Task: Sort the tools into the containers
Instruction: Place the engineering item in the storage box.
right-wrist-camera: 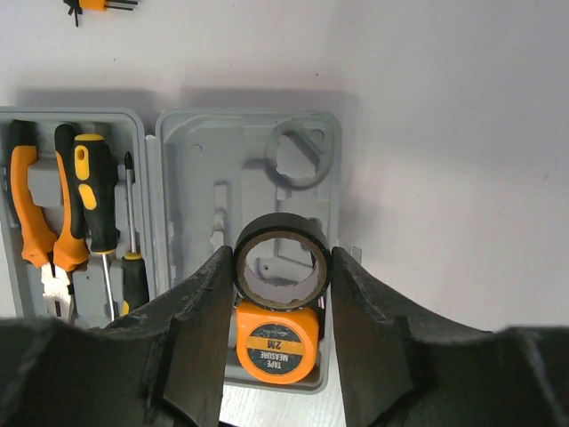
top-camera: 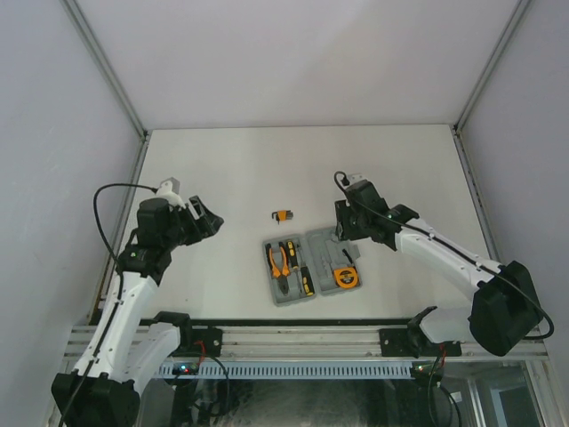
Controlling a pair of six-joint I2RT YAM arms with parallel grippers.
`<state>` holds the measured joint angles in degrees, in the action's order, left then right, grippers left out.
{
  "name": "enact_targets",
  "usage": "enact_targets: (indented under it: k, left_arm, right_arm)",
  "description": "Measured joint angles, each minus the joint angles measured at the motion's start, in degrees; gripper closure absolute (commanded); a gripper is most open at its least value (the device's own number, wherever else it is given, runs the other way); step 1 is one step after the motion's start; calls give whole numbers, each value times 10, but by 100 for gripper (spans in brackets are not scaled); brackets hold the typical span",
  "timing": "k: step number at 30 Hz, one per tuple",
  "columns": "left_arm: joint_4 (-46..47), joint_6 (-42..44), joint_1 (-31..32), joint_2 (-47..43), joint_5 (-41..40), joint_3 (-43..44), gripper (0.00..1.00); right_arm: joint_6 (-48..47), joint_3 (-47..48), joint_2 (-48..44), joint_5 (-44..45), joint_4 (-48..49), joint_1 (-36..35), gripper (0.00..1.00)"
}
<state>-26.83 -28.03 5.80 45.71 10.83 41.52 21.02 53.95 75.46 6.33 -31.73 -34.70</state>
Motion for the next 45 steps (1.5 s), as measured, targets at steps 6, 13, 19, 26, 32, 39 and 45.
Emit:
enact_targets:
  k: [6, 13, 19, 26, 32, 39, 45]
  left_arm:
    - [11, -30, 15, -1, 0, -63, 26]
    - [54, -65, 113, 1, -16, -118, 30]
    - [121, -107, 196, 42, -17, -160, 37]
    - [202, -130, 250, 123, -18, -168, 44]
    - [250, -134, 265, 168, -16, -173, 51]
    - [291, -140, 283, 213, -14, -180, 59]
    - [302, -148, 291, 235, -17, -186, 66]
  right_arm:
    - [11, -24, -10, -4, 14, -3, 66]
    - [25, -37, -10, -7, 24, -11, 66]
    - [30, -38, -10, -10, 36, -19, 67]
    - [30, -38, 22, -8, 44, -20, 67]
    - [27, -36, 74, 6, 41, -24, 67]
    - [23, -17, 95, 15, 41, -25, 68]
    - [23, -14, 96, 21, 41, -25, 68]
